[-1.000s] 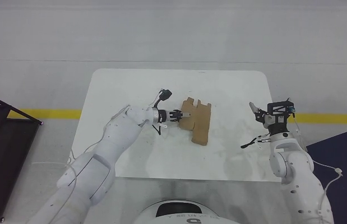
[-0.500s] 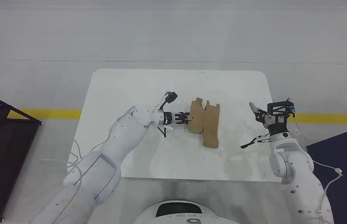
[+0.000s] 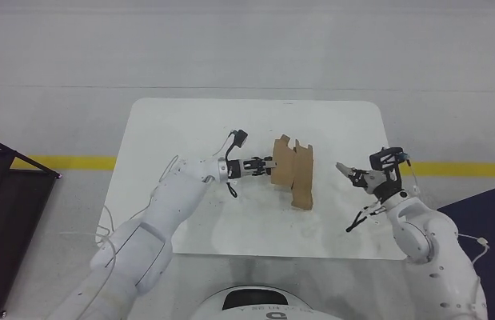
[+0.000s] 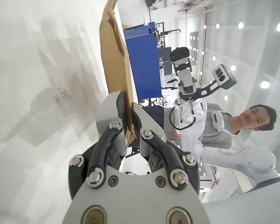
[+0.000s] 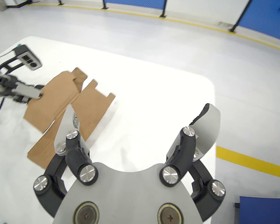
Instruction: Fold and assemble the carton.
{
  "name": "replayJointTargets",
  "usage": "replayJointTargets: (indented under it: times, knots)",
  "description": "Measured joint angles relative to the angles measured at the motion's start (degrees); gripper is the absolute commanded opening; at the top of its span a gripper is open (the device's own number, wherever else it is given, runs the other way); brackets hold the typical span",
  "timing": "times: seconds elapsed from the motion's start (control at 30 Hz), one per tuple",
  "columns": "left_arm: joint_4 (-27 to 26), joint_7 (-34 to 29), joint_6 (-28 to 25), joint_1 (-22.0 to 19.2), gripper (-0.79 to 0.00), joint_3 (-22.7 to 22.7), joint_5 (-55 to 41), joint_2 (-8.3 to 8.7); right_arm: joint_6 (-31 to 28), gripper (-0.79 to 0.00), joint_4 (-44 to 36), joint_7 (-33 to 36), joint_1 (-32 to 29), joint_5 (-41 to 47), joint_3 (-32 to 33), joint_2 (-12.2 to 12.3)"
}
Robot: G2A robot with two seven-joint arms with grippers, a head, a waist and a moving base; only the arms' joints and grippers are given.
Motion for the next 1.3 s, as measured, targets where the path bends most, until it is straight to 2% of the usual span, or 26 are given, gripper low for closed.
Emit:
replayJointTargets:
  times: [0.1, 0.23, 0.47, 0.6, 0.67, 0.83, 0.93, 1.03, 1.07, 1.1, 1.13, 1.3]
  knots:
    - [0.0, -0.5, -0.4, 0.2, -0.785, -0.4, -0.6, 0.12, -7.5, 0.000, 0.7, 8.7, -0.7, 9.6, 2.0, 0.6]
    - [-0.1, -1.2, -1.0, 0.5, -0.785, -1.2, -2.4, 0.34, -9.1, 0.000, 1.7, 18.3, -0.3, 21.6, 4.0, 1.1]
    - [-1.4, -2.1, -0.5, 1.1, -0.785, -2.5, -5.2, 0.78, -9.0, 0.000, 1.7, 17.9, -0.3, 21.3, 4.0, 1.1]
    - [-4.0, -3.2, 0.5, 2.1, -0.785, -3.3, -8.1, 1.12, -8.8, 0.000, 2.5, 18.5, -0.3, 23.4, 3.0, 1.0]
    - [-5.4, -3.6, 1.0, 2.5, -0.785, -3.6, -9.2, 1.36, -8.5, 0.000, 4.1, 21.2, 0.5, 29.5, 2.2, 1.1]
    - [-8.6, -4.1, 1.5, 3.4, -0.785, -4.4, -11.3, 2.20, -9.1, 0.000, 9.9, 34.0, 4.0, 52.8, 1.5, 1.9]
    - [-10.5, -4.2, 1.6, 3.9, -0.785, -4.5, -11.7, 2.75, -8.0, 0.000, 13.9, 38.7, 6.1, 60.2, -0.2, 2.1]
    - [-12.6, -4.3, 1.6, 4.7, -0.785, -4.6, -12.2, 3.30, -8.8, 0.000, 16.5, 40.3, 7.6, 62.4, -2.4, 2.1]
    - [-13.4, -4.2, 1.6, 5.0, -0.785, -4.6, -12.6, 3.45, -9.3, -0.058, 16.8, 40.2, 7.8, 62.3, -3.1, 2.1]
    - [-14.6, -4.1, 1.5, 5.4, -0.785, -4.5, -12.9, 3.70, -10.2, -0.154, 17.1, 39.8, 8.0, 61.8, -4.0, 2.1]
    - [-15.4, -4.0, 1.4, 5.7, -0.785, -4.5, -12.9, 3.92, -10.8, -0.403, 17.2, 39.3, 8.1, 61.4, -4.6, 2.0]
    - [-18.9, -3.8, 1.1, 7.1, -0.785, -4.1, -13.2, 5.18, -12.5, -0.745, 16.9, 37.0, 8.2, 59.5, -7.0, 2.0]
